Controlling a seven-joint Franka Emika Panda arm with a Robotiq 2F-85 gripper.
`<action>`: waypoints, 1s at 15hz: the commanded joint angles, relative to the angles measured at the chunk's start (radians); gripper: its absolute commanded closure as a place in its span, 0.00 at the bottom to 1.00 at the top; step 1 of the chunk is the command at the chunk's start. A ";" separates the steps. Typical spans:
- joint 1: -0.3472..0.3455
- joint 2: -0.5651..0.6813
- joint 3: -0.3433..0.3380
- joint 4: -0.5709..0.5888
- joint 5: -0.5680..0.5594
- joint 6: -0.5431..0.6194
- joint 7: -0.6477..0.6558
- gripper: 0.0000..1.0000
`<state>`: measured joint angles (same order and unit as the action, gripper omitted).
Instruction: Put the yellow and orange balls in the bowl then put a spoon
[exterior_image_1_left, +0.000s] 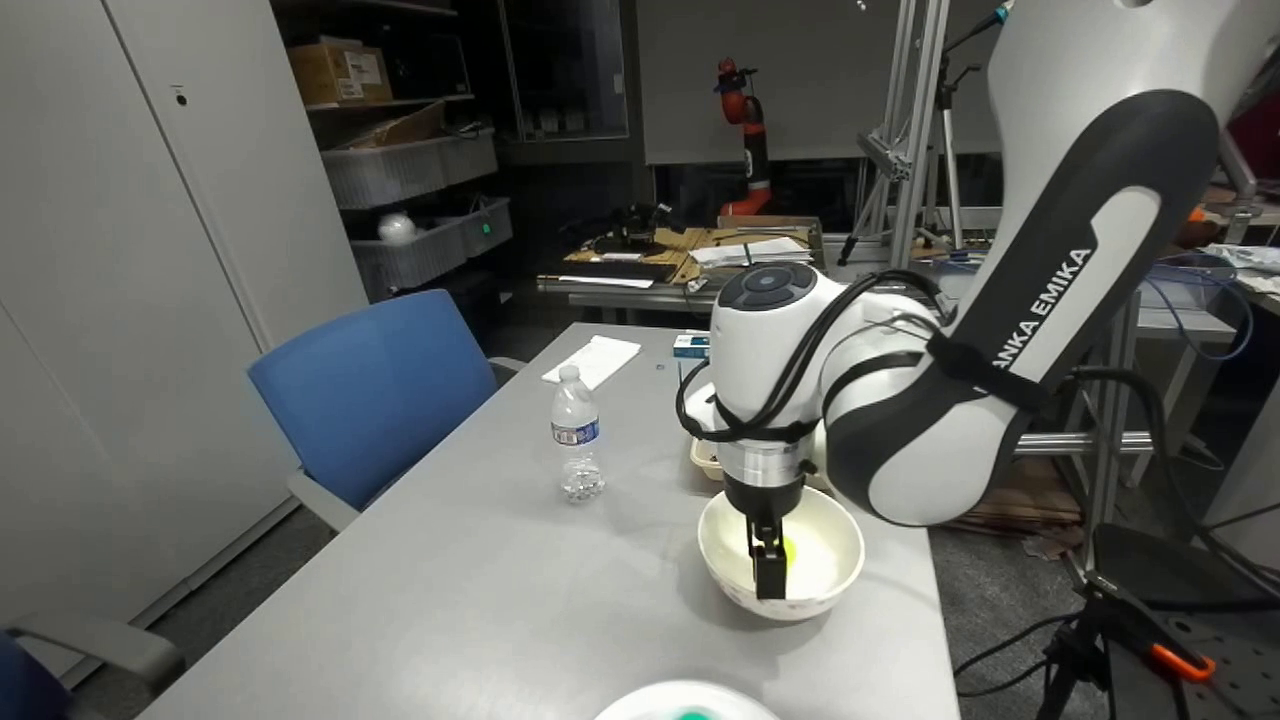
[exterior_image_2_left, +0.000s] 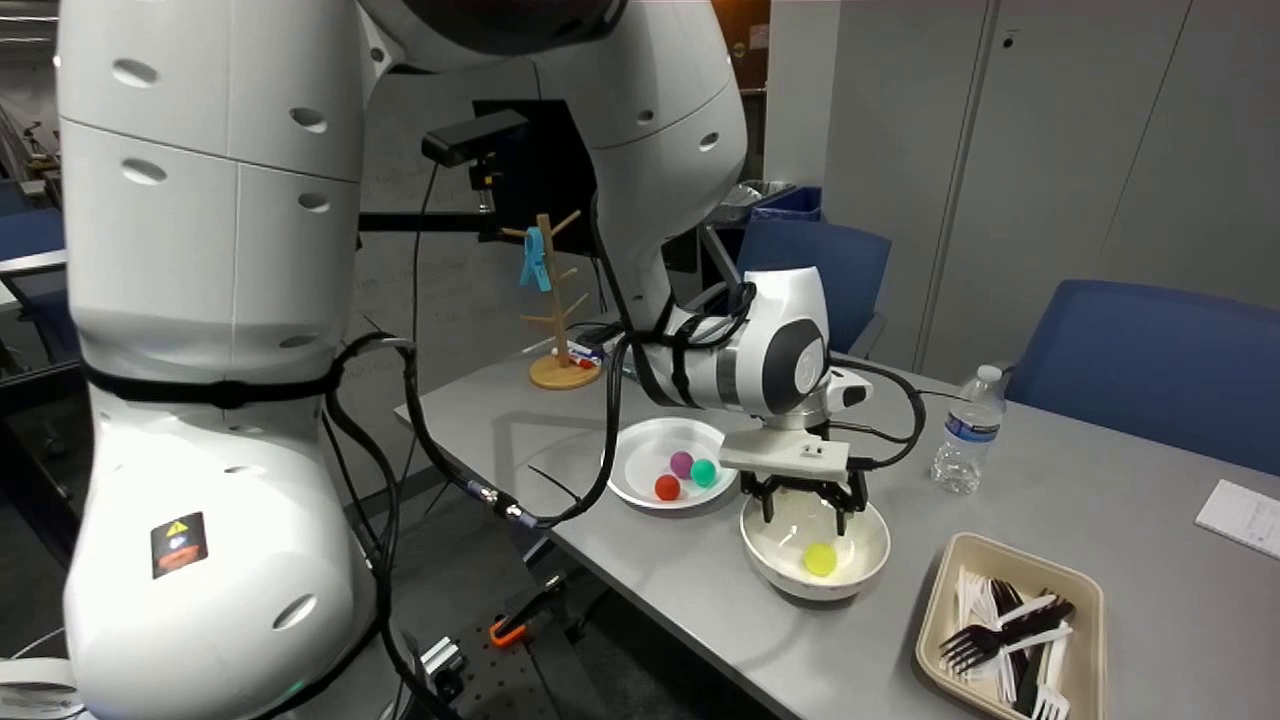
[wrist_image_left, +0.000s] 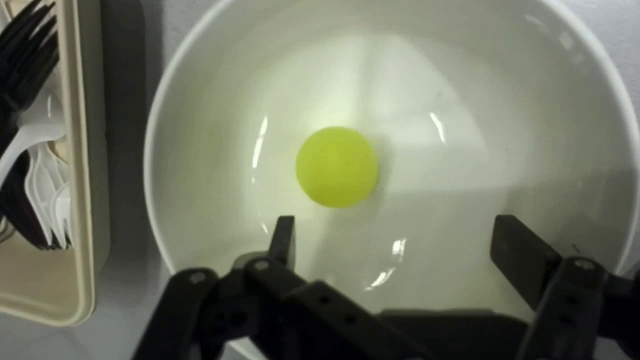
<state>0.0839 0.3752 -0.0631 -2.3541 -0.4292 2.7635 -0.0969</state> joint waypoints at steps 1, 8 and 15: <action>0.033 -0.054 -0.007 -0.003 -0.026 -0.070 0.006 0.00; 0.019 -0.167 0.133 -0.006 0.127 -0.235 -0.099 0.00; 0.029 -0.168 0.236 0.003 0.281 -0.272 -0.162 0.00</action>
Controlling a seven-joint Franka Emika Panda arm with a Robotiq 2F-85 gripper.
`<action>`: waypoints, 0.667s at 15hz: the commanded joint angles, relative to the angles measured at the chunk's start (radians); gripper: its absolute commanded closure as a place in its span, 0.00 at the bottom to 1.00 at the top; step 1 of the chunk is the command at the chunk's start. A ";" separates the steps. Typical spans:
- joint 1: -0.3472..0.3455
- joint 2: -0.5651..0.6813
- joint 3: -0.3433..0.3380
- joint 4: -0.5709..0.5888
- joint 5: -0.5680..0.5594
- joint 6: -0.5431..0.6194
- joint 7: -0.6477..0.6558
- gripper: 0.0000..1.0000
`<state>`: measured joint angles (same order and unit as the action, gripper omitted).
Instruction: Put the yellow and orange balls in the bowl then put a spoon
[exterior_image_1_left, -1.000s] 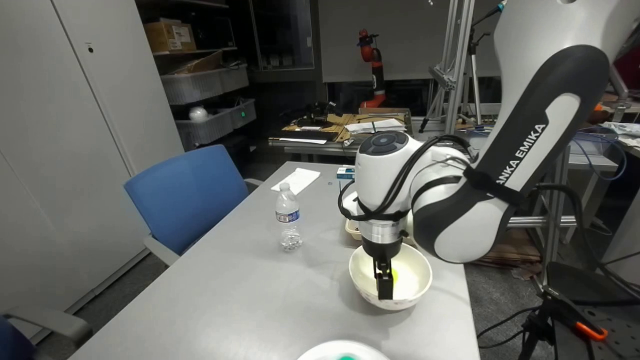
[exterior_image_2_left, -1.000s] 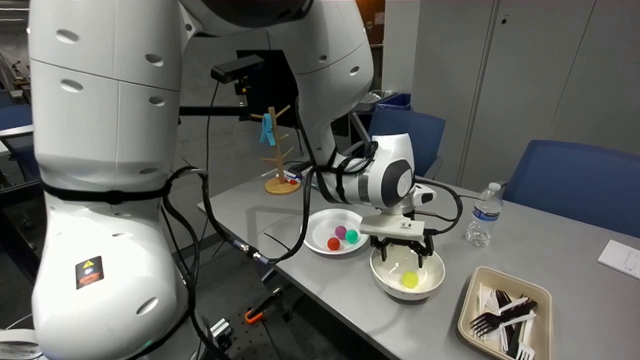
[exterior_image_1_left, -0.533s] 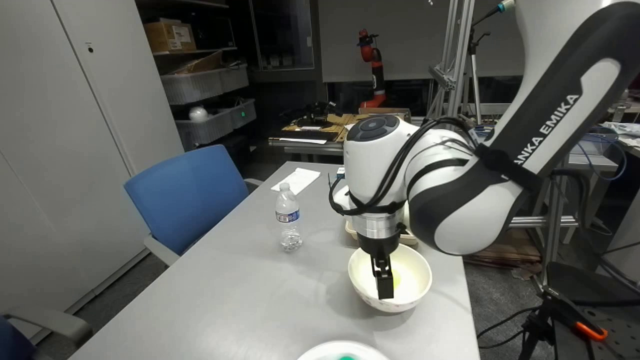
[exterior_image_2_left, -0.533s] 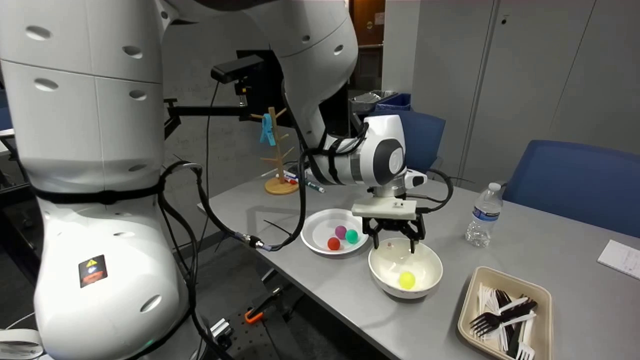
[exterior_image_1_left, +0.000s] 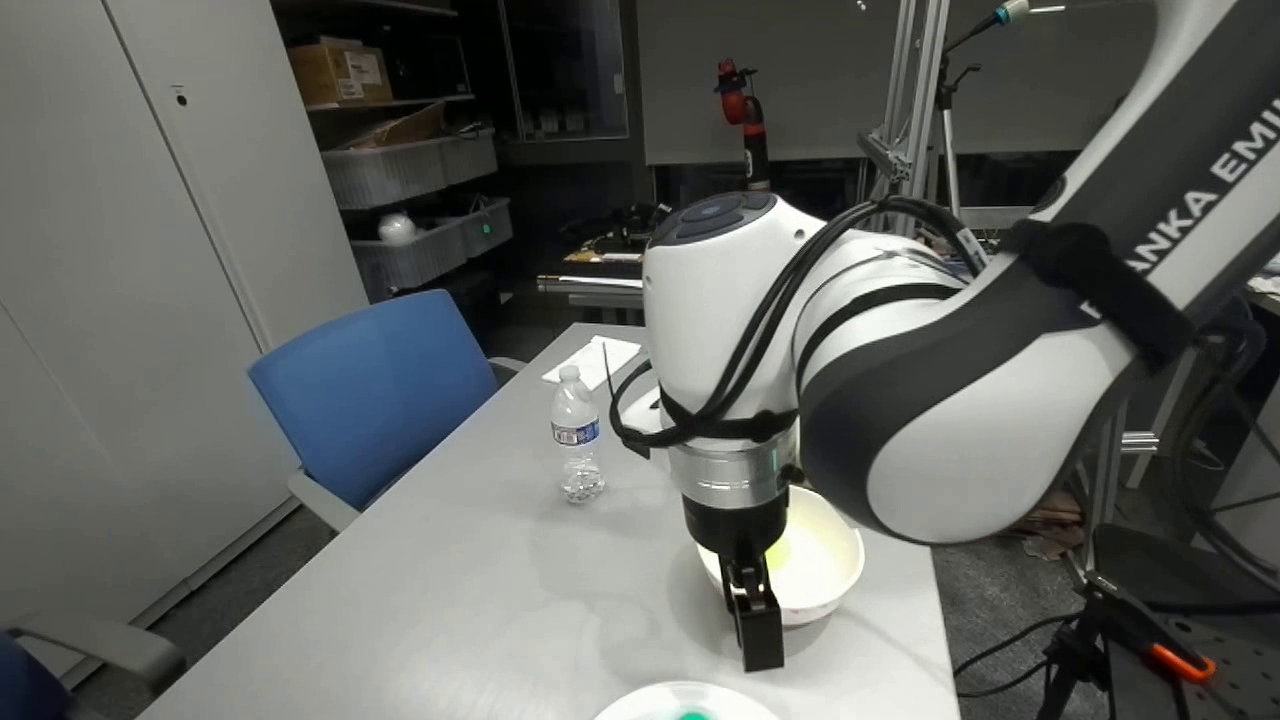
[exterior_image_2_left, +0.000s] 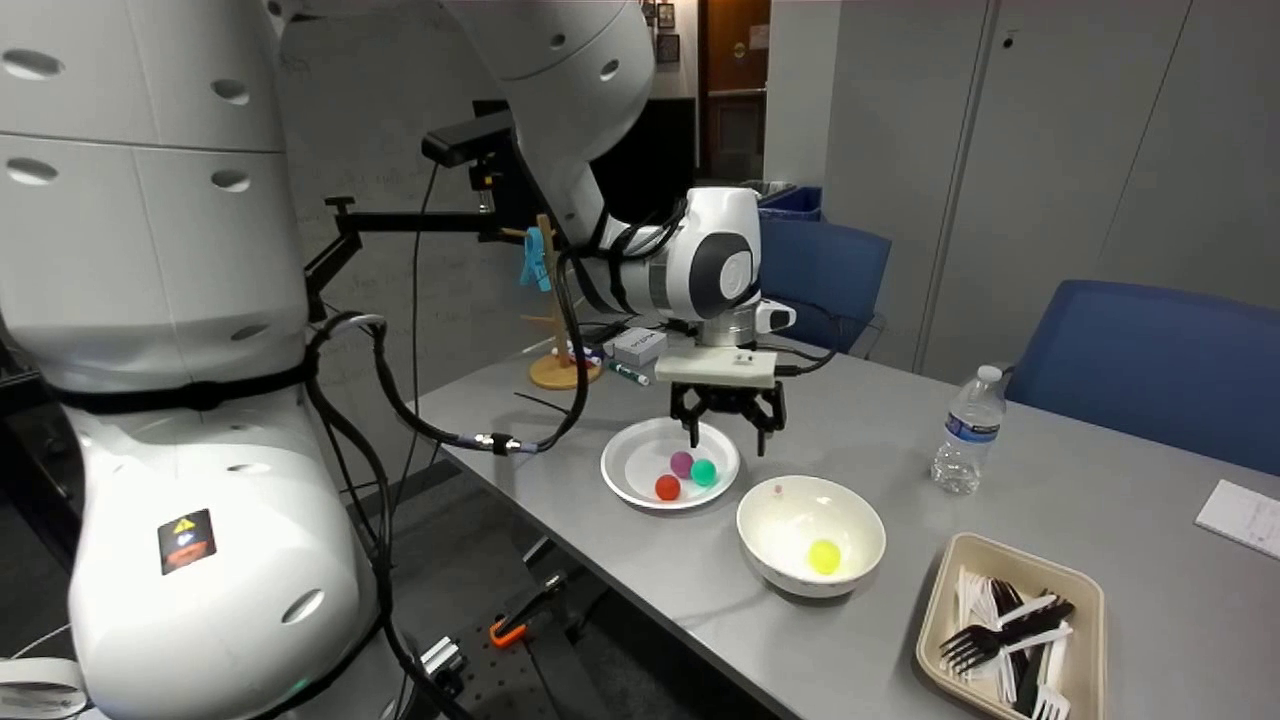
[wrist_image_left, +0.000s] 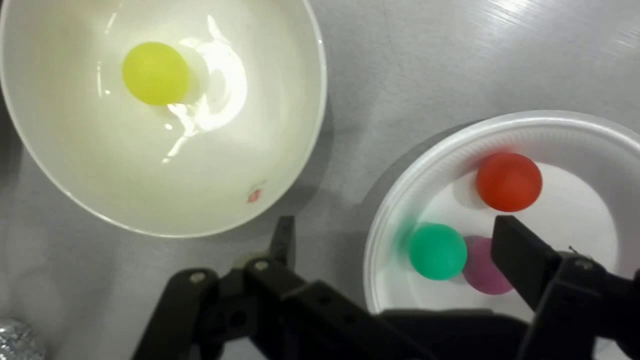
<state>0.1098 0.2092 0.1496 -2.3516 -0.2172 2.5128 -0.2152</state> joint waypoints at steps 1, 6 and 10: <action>0.003 0.007 0.030 -0.007 0.082 -0.009 -0.045 0.00; 0.014 0.060 0.047 -0.026 0.094 0.035 -0.030 0.00; 0.024 0.119 0.070 -0.020 0.105 0.047 -0.036 0.00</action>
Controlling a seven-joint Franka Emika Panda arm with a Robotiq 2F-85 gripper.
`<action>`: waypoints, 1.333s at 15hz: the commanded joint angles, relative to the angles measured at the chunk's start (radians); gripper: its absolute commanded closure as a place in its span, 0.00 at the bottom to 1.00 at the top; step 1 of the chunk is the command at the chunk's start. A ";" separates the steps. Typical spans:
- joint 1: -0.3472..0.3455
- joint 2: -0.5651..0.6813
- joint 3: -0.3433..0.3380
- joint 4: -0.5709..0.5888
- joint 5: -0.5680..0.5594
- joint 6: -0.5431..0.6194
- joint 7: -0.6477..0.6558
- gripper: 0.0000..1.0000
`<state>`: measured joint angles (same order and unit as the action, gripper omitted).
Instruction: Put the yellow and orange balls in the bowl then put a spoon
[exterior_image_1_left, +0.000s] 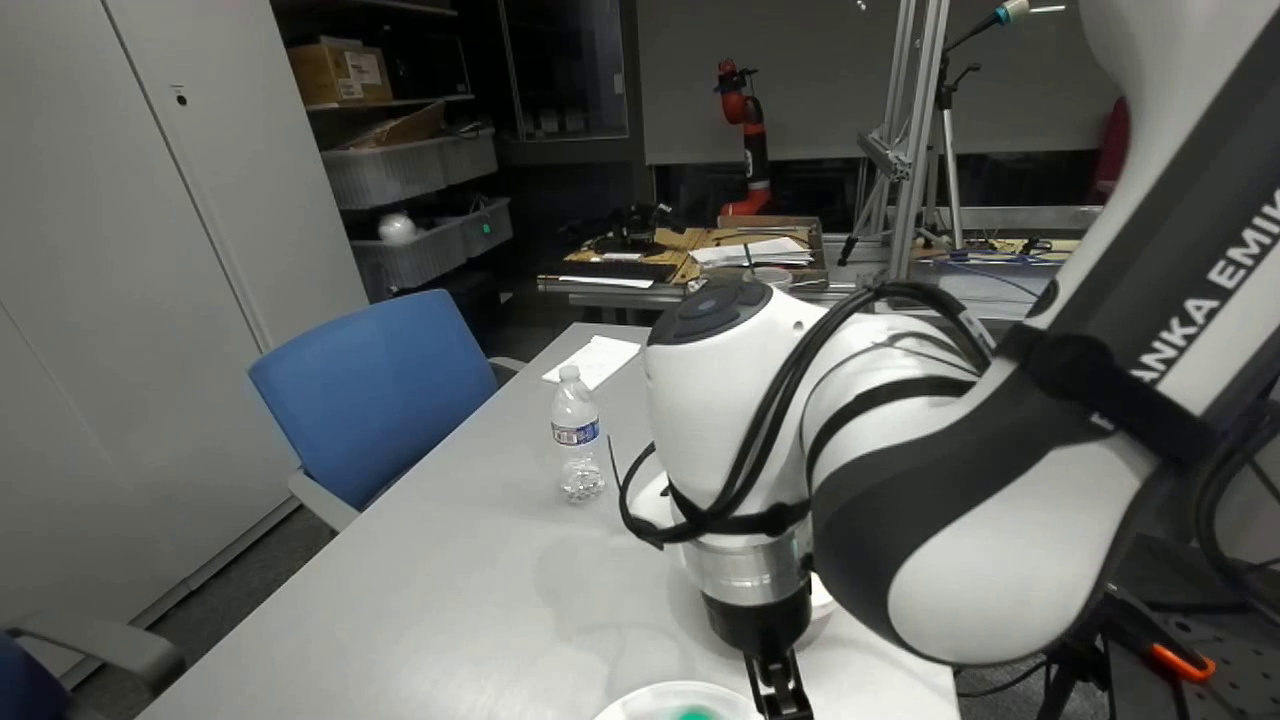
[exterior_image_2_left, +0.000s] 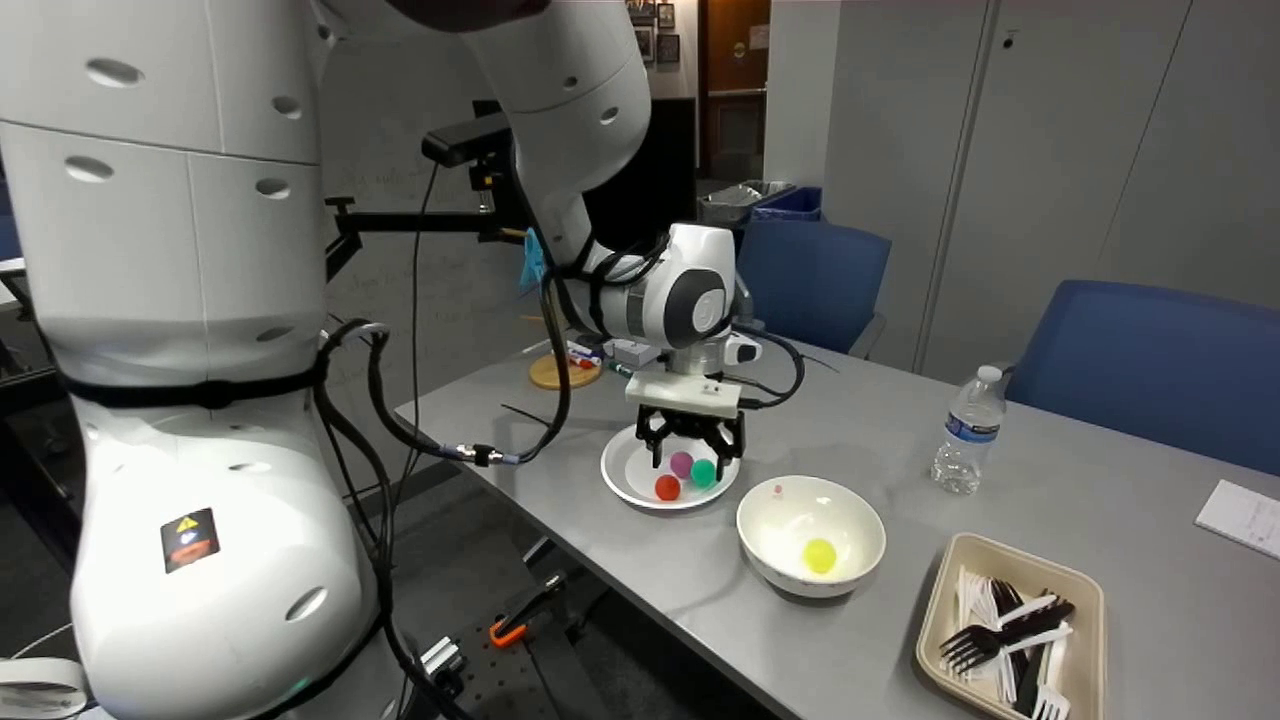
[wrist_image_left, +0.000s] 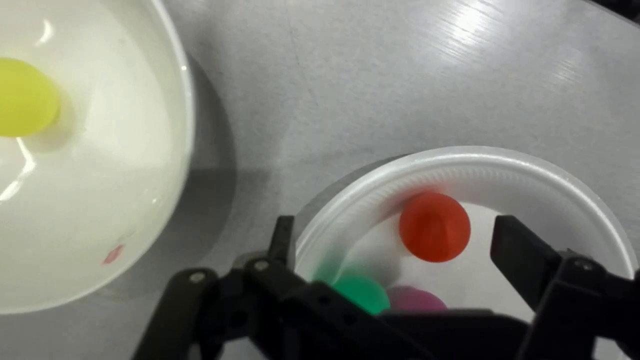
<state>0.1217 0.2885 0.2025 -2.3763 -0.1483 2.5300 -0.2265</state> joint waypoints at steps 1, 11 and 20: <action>0.014 0.055 0.027 0.009 0.039 0.034 -0.028 0.00; 0.034 0.168 0.046 0.051 0.006 0.080 -0.024 0.08; 0.041 0.205 0.026 0.081 -0.022 0.097 -0.021 0.11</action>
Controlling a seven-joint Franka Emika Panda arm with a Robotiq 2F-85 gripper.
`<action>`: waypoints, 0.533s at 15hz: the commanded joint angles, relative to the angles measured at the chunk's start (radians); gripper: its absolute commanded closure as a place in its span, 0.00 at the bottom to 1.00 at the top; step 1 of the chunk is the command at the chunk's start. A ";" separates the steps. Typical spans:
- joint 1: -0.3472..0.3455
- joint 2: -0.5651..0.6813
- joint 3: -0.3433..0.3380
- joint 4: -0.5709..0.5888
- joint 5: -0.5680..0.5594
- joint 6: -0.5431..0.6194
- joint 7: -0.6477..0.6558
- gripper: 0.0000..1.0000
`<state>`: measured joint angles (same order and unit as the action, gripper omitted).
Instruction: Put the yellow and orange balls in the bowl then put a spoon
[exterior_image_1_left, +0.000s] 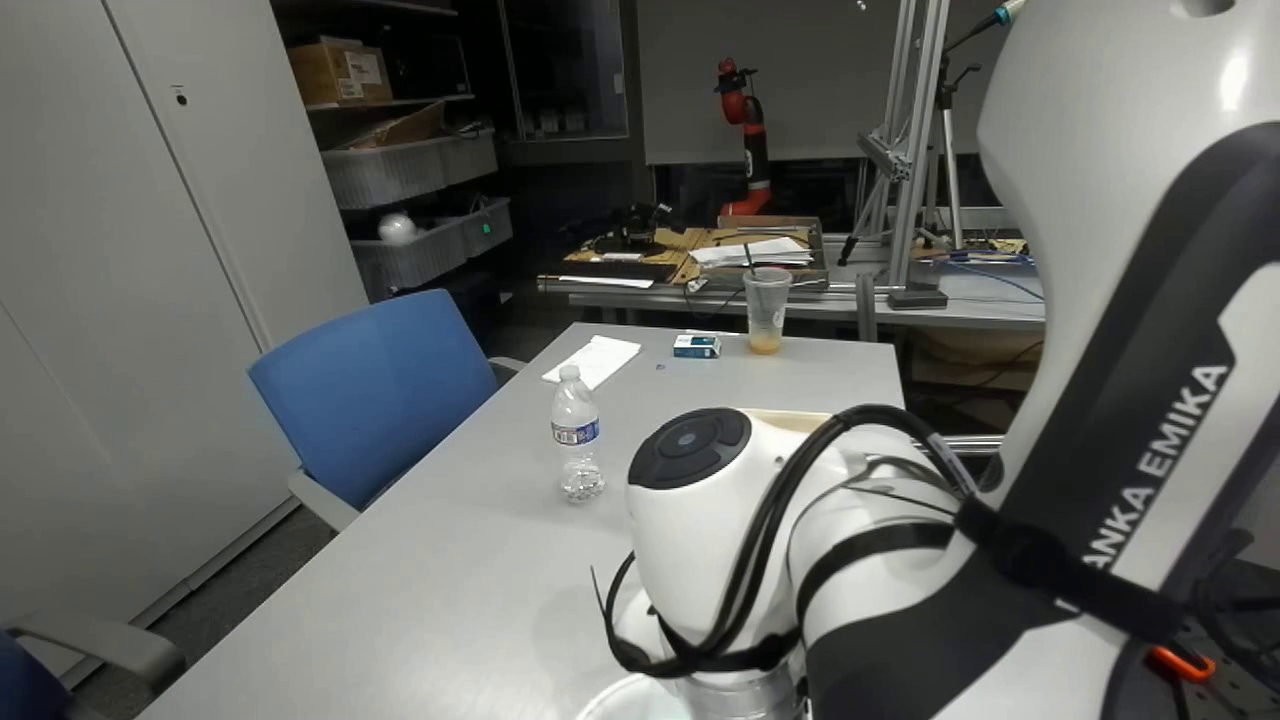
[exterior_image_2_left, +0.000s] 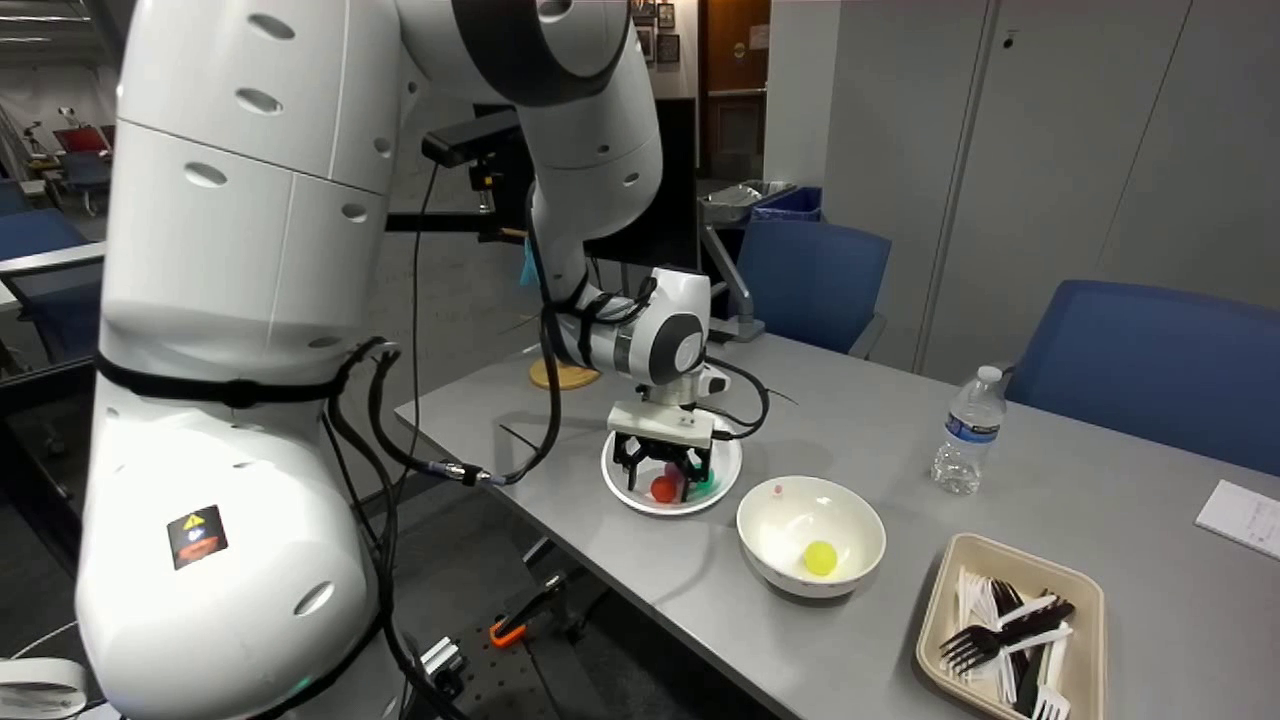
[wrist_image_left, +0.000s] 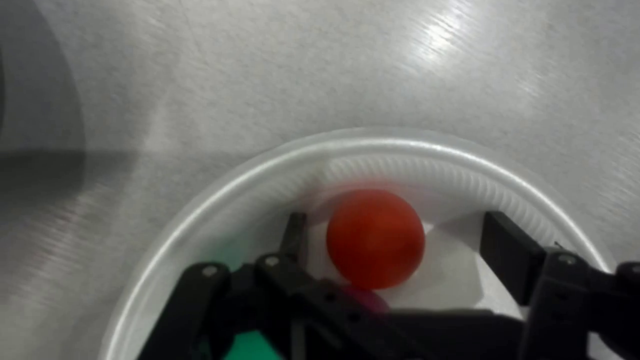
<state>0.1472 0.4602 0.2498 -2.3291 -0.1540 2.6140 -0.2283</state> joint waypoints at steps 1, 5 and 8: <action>0.017 0.034 -0.024 0.039 -0.020 0.010 -0.018 0.11; 0.017 0.046 -0.031 0.059 -0.032 0.006 -0.018 0.44; 0.020 0.052 -0.037 0.074 -0.039 0.003 -0.014 0.70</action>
<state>0.1472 0.4799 0.2311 -2.2902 -0.1777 2.6140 -0.2285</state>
